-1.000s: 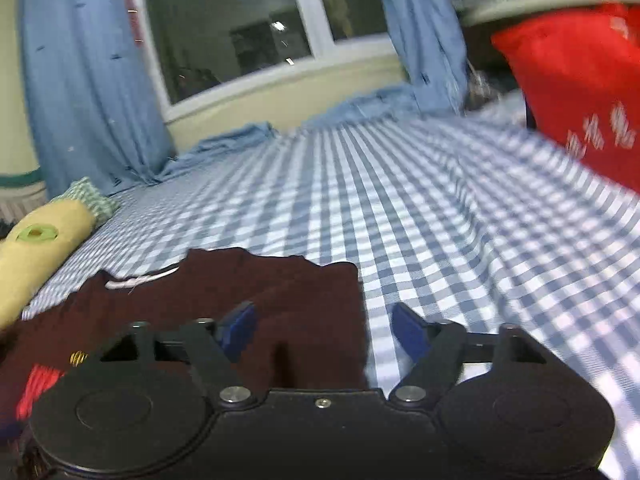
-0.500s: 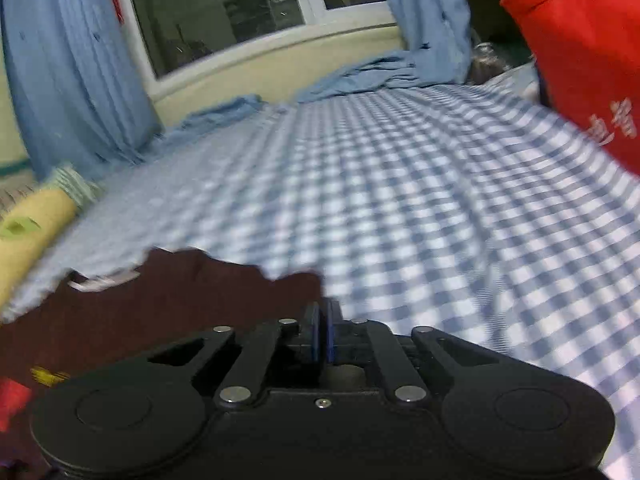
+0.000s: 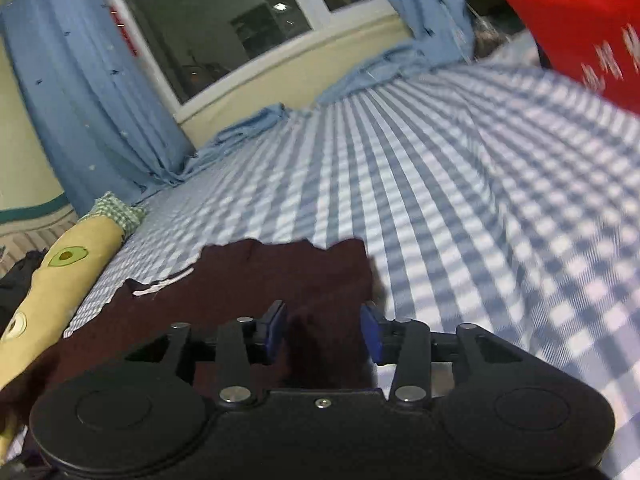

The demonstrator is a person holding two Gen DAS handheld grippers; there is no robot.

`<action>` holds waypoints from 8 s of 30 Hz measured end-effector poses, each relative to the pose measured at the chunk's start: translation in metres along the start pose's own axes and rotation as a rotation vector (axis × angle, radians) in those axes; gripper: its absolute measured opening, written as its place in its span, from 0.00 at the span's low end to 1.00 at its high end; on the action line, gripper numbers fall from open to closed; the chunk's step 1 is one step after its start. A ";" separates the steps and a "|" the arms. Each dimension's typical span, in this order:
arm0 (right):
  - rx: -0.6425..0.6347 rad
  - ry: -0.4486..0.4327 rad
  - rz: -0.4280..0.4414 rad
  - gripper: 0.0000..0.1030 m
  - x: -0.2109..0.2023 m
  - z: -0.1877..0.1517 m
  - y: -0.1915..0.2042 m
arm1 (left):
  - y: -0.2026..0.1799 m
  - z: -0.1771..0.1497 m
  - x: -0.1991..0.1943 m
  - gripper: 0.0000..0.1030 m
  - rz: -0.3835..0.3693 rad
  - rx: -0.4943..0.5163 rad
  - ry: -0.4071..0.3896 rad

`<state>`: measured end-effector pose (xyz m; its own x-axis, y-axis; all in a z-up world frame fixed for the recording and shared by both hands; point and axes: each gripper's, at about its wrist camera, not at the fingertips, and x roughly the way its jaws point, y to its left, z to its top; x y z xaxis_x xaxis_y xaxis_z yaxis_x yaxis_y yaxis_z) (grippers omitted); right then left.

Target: Fold small clothes

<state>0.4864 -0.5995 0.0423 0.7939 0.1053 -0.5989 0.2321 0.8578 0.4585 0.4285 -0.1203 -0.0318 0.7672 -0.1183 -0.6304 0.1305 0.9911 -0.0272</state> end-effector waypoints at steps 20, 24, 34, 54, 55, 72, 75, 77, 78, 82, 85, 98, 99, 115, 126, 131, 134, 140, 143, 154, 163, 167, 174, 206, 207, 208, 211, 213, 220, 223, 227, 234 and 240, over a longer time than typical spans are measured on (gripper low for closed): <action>-0.112 -0.109 -0.142 0.48 -0.016 -0.050 0.013 | 0.019 -0.002 -0.020 0.99 -0.059 -0.100 -0.105; -0.209 -0.131 -0.114 0.74 -0.041 -0.063 0.036 | 0.040 -0.004 -0.064 0.99 -0.078 -0.134 -0.232; -0.420 -0.149 0.077 1.00 -0.089 -0.121 0.118 | 0.172 -0.020 -0.146 0.99 0.228 -0.254 -0.283; -0.435 -0.058 0.090 1.00 -0.050 -0.182 0.145 | 0.391 -0.012 -0.118 0.87 0.443 -0.733 -0.363; -0.436 -0.057 0.092 1.00 -0.050 -0.182 0.145 | 0.394 -0.010 -0.116 0.83 0.448 -0.750 -0.346; -0.373 -0.050 0.164 1.00 -0.052 -0.178 0.134 | 0.359 0.040 -0.184 0.02 0.484 -0.693 -0.476; -0.371 -0.051 0.165 1.00 -0.052 -0.178 0.133 | 0.341 0.062 -0.203 0.02 0.478 -0.699 -0.499; -0.368 -0.052 0.168 1.00 -0.052 -0.178 0.133 | 0.333 0.078 -0.206 0.02 0.482 -0.680 -0.492; -0.365 -0.052 0.170 1.00 -0.052 -0.178 0.133 | 0.329 0.085 -0.205 0.02 0.492 -0.664 -0.483; -0.360 -0.053 0.175 1.00 -0.053 -0.178 0.131 | 0.325 0.110 -0.183 0.02 0.574 -0.634 -0.445; -0.358 -0.053 0.181 1.00 -0.053 -0.178 0.129 | 0.330 0.130 -0.155 0.03 0.673 -0.597 -0.396; -0.336 -0.055 0.212 1.00 -0.055 -0.176 0.124 | 0.367 0.092 -0.124 0.95 0.493 -0.468 -0.319; -0.336 -0.055 0.213 1.00 -0.055 -0.176 0.124 | 0.367 0.087 -0.128 0.98 0.492 -0.408 -0.322; -0.321 -0.056 0.220 1.00 -0.055 -0.176 0.123 | 0.325 0.005 -0.077 0.99 0.592 0.428 -0.099; -0.312 -0.060 0.222 1.00 -0.054 -0.176 0.123 | 0.315 0.060 -0.089 0.00 0.457 0.358 0.112; -0.306 -0.062 0.226 1.00 -0.055 -0.176 0.121 | 0.301 0.083 -0.132 0.00 0.383 0.300 0.041; -0.303 -0.062 0.226 1.00 -0.055 -0.176 0.121 | 0.299 0.092 -0.142 0.00 0.340 0.202 0.032; -0.301 -0.062 0.228 1.00 -0.055 -0.176 0.121 | 0.281 0.113 -0.171 0.00 0.176 0.038 0.122; -0.298 -0.065 0.231 1.00 -0.055 -0.176 0.121 | 0.279 0.129 -0.180 0.00 0.120 -0.017 0.156; -0.253 -0.076 0.273 1.00 -0.056 -0.174 0.115 | 0.331 0.154 -0.106 0.00 0.559 0.140 0.223; -0.251 -0.086 0.287 1.00 -0.059 -0.176 0.115 | 0.376 0.118 -0.080 0.71 0.568 -0.275 -0.046; -0.247 -0.118 0.298 1.00 -0.064 -0.177 0.113 | 0.367 0.088 -0.117 0.85 0.514 -0.386 -0.240; -0.311 -0.133 0.277 1.00 -0.067 -0.179 0.123 | 0.335 0.007 -0.149 0.99 0.388 -0.580 -0.297; -0.424 -0.140 0.235 1.00 -0.074 -0.183 0.132 | 0.385 0.023 -0.131 0.06 0.335 -0.687 -0.522; -0.418 -0.139 0.238 1.00 -0.074 -0.182 0.131 | 0.382 0.024 -0.132 0.06 0.347 -0.653 -0.520; -0.413 -0.139 0.238 1.00 -0.073 -0.182 0.130 | 0.376 0.027 -0.135 0.06 0.354 -0.624 -0.522; -0.408 -0.143 0.234 1.00 -0.073 -0.180 0.130 | 0.354 0.040 -0.139 0.06 0.357 -0.543 -0.535; -0.411 -0.146 0.234 1.00 -0.074 -0.180 0.130 | 0.334 0.053 -0.140 0.06 0.362 -0.468 -0.548; -0.411 -0.158 0.224 1.00 -0.080 -0.183 0.128 | 0.230 0.100 -0.148 0.06 0.303 -0.085 -0.596; -0.408 -0.169 0.213 1.00 -0.086 -0.183 0.126 | 0.182 0.112 -0.145 0.06 0.273 0.070 -0.609; -0.403 -0.188 0.196 1.00 -0.094 -0.180 0.123 | 0.118 0.109 -0.133 0.06 0.134 0.239 -0.565; -0.394 -0.206 0.135 1.00 -0.104 -0.174 0.107 | 0.028 0.077 -0.087 0.06 -0.118 0.438 -0.382; -0.379 -0.197 0.106 1.00 -0.106 -0.173 0.091 | 0.002 0.040 -0.051 0.07 -0.182 0.504 -0.244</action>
<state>0.3262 -0.4455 0.0346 0.9027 0.1363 -0.4082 -0.0498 0.9752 0.2155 0.4146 -0.1152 0.0310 0.8192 -0.3534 -0.4517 0.5100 0.8092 0.2919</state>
